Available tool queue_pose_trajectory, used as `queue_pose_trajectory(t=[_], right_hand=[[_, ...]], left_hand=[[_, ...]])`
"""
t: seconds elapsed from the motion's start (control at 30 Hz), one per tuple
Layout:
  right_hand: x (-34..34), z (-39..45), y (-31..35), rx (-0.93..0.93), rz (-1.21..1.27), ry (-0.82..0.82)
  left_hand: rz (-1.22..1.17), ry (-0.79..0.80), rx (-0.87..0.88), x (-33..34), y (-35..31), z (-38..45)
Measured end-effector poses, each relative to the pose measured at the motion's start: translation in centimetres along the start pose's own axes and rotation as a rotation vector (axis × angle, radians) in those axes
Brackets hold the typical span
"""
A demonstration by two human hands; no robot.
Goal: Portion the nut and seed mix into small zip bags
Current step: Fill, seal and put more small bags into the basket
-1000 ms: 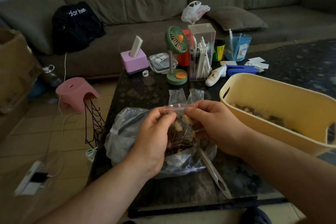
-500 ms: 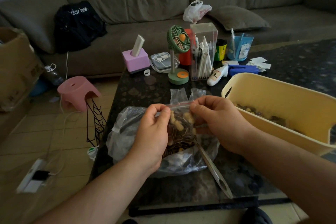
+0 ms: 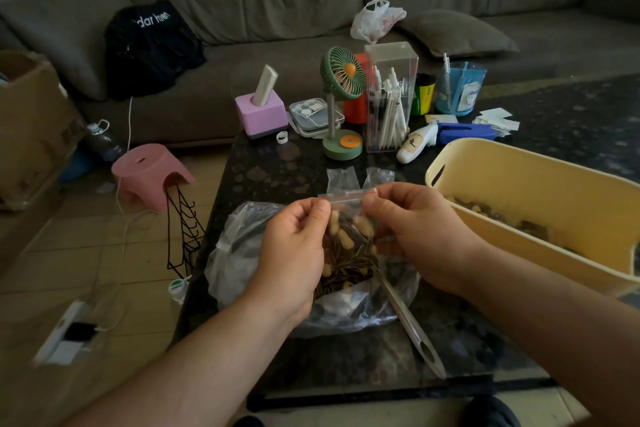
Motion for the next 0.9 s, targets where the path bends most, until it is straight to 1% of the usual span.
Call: queue_pose_trajectory(t=[0.3,0.63,0.8,0.9], right_hand=[[-0.11,0.27,0.16,-0.043,-0.017,-0.049],[0.37,-0.16,0.38,-0.025,-0.018,-0.001],[0.71,-0.34,0.71,-0.049,-0.026,0.054],[0.54,-0.28,0.73,-0.060,0.007,0.023]], left_hand=[[-0.008,-0.008,-0.046,-0.01,0.42,-0.06],[-0.034,0.013,-0.060,0.16,0.21,-0.28],[-0.037,0.049,-0.049,0.58,-0.13,-0.66],[-0.029,0.067,-0.042,0.80,-0.26,-0.81]])
Point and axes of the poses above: each hand's wrist, its own z-axis towards the middle knuckle, its own x-axis out of the palm, y = z × x, the point moved 8 cm from there along z, towards the middle knuckle, and after that the axes turned 1 degree about x, right-handed, at the moved point
